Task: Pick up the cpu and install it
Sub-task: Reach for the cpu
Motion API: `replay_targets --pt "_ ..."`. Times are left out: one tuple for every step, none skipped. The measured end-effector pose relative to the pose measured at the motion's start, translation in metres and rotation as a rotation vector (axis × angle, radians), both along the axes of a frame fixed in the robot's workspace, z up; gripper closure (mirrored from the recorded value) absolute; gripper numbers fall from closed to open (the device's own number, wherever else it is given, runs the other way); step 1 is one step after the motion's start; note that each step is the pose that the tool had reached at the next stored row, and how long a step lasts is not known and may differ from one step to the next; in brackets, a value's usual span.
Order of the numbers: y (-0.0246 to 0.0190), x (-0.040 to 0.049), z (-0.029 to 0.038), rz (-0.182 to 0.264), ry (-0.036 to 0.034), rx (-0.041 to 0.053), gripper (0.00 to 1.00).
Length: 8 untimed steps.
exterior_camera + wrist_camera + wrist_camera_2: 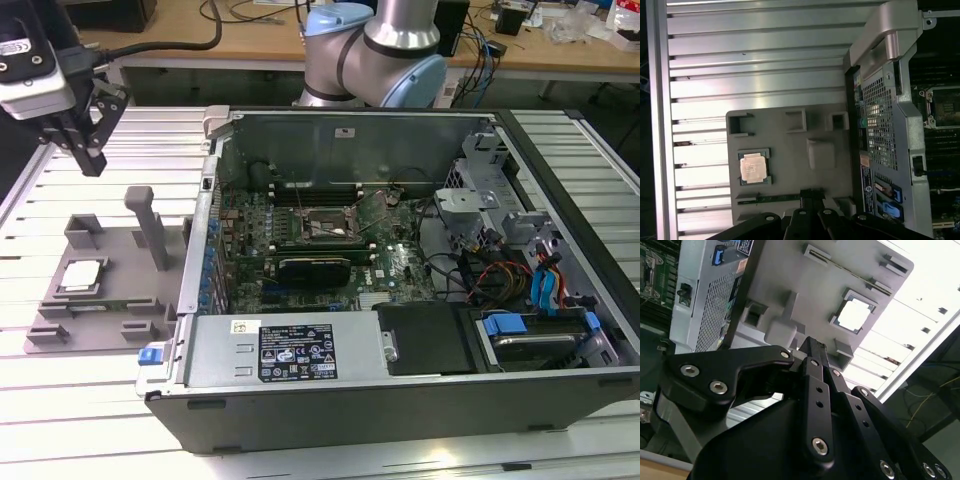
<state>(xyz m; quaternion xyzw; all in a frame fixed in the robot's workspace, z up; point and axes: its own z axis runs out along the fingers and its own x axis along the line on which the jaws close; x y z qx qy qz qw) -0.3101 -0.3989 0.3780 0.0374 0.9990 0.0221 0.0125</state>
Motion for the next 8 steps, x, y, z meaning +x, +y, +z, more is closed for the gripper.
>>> replay_targets --pt "0.0000 -0.0030 -0.0004 0.000 0.0000 0.0000 0.89" --pt "0.0000 -0.0054 -0.0007 0.000 0.0000 0.0000 0.89" --pt "0.0000 -0.0071 -0.0010 0.000 0.0000 0.0000 0.89" --pt "0.0000 -0.0092 -0.0014 0.000 0.0000 0.0000 0.89" --pt "0.0000 -0.0103 -0.0016 0.000 0.0000 0.0000 0.89" --pt "0.0000 -0.0111 -0.0017 0.000 0.0000 0.0000 0.89" --pt "0.0000 -0.0128 -0.0021 0.000 0.0000 0.0001 0.89" --pt "0.0000 -0.0141 -0.0031 0.000 -0.0002 0.0002 0.89"
